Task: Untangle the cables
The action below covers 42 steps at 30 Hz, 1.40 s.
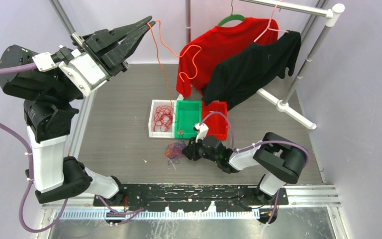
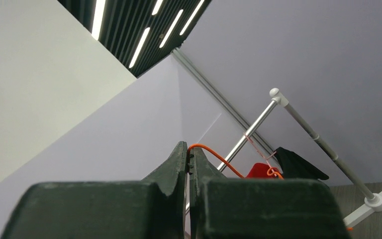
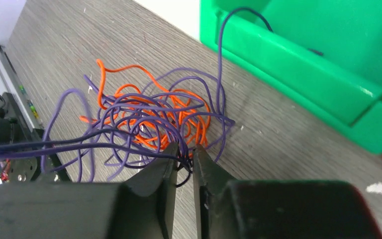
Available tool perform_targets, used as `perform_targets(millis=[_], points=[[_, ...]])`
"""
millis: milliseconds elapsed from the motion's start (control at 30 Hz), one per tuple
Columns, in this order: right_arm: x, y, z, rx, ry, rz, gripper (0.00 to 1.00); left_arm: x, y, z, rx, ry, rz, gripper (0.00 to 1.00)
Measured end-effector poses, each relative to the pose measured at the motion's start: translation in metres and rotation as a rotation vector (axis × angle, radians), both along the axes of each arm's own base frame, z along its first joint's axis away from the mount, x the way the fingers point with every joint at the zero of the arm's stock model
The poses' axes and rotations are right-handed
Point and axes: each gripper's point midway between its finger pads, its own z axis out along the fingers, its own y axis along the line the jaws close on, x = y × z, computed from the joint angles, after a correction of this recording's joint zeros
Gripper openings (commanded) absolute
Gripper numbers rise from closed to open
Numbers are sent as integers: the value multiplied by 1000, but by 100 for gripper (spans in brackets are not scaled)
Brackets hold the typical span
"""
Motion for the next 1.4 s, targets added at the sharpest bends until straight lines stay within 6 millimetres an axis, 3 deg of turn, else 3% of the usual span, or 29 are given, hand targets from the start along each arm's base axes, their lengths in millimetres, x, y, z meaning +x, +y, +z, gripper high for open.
perform_targets(millis=[267,400,767,833,900,1033,1133,1267,1400], points=[[-11,-8,-24,50,65,-45,12,-4,9,25,-61,-98,31,0],[-16,-9,-28,82,69,-59,2,-4,18,46,-132,-169,76,0],[-25,-9,-29,127,48,-94,1,-3,50,97,-361,-362,242,0],[-26,-9,-29,138,47,-100,6,-4,52,103,-384,-384,251,0],[-28,-10,-29,147,44,-104,23,-4,53,104,-387,-389,256,0],[-32,-15,-24,153,42,-103,40,5,41,82,-305,-313,236,0],[-35,-21,-12,132,37,-99,46,18,23,44,-195,-223,211,0],[-33,-25,36,163,-30,-95,54,39,-2,-6,-72,-113,192,0],[-29,-36,89,214,-118,-116,56,62,-30,-57,42,-13,182,0]])
